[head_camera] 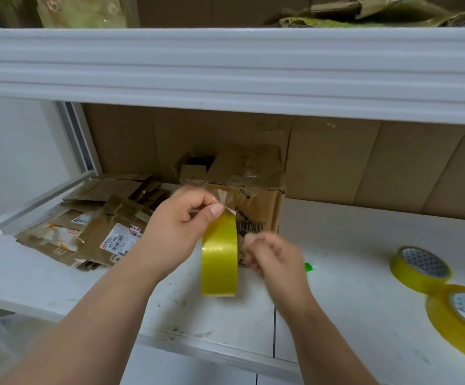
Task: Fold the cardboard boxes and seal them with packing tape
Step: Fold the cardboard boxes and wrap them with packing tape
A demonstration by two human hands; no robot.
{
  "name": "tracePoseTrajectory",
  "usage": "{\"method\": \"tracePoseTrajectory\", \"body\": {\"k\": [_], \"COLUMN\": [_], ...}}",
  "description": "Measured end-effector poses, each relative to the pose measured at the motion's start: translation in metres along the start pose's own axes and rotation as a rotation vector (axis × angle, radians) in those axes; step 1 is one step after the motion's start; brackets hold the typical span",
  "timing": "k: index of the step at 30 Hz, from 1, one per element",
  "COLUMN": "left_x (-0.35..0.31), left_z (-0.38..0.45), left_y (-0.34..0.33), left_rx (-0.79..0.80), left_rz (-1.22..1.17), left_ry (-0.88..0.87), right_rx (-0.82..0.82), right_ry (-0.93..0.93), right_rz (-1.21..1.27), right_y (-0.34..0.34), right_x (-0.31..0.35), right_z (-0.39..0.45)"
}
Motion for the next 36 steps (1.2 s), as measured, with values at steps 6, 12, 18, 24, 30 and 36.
{"method": "tracePoseTrajectory", "body": {"k": [6,12,18,24,30,36], "left_x": [-0.009,-0.003,0.004,0.016,0.022,0.030], "left_z": [0.000,0.000,-0.003,0.000,0.000,0.005], "left_y": [-0.002,0.021,0.027,0.027,0.020,0.016], "left_rx": [-0.106,-0.373,-0.570,-0.761,-0.843,-0.946], "left_rz": [0.029,-0.015,-0.264,-0.617,-0.687,-0.731], "left_ry": [-0.023,0.071,0.176,0.342,0.427,0.488], "right_rx": [0.415,0.325,0.209,0.249,0.445,0.285], "right_ry": [0.006,0.049,0.184,-0.021,-0.048,0.041], "right_rz": [-0.024,-0.236,-0.370,-0.090,0.157,0.041], "right_y": [-0.048,-0.041,-0.006,0.040,0.082,0.136], "right_x": [0.000,0.003,0.030,0.028,0.042,0.073], "right_z": [-0.026,-0.024,-0.011,-0.001,0.001,0.027]}}
Point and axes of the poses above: each hand's wrist, its own z-axis towards the middle knuckle, its own y-axis out of the back of the hand, x = y × z, the point moved 9 cm from there along z, towards the middle knuckle, and after that the axes turned 9 degrees about -y, right-handed, at the moved point
